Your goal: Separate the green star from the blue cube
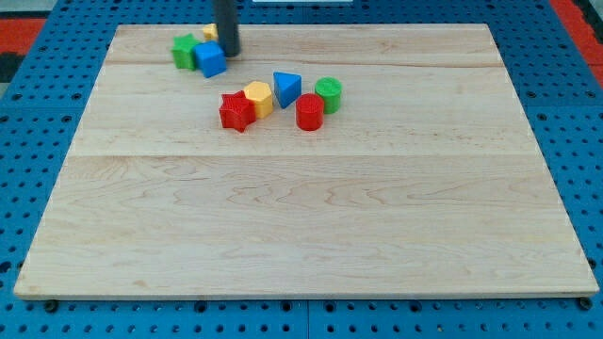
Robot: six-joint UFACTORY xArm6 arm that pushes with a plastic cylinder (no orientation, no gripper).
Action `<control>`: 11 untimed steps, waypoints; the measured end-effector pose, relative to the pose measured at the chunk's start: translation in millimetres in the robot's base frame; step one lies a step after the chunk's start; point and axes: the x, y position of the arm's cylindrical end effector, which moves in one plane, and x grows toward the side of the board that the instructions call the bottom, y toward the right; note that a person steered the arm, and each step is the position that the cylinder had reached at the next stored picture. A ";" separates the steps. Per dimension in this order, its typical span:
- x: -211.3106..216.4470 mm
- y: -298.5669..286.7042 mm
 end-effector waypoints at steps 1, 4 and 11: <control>2.7 -2.2; 10.9 3.9; -6.6 15.5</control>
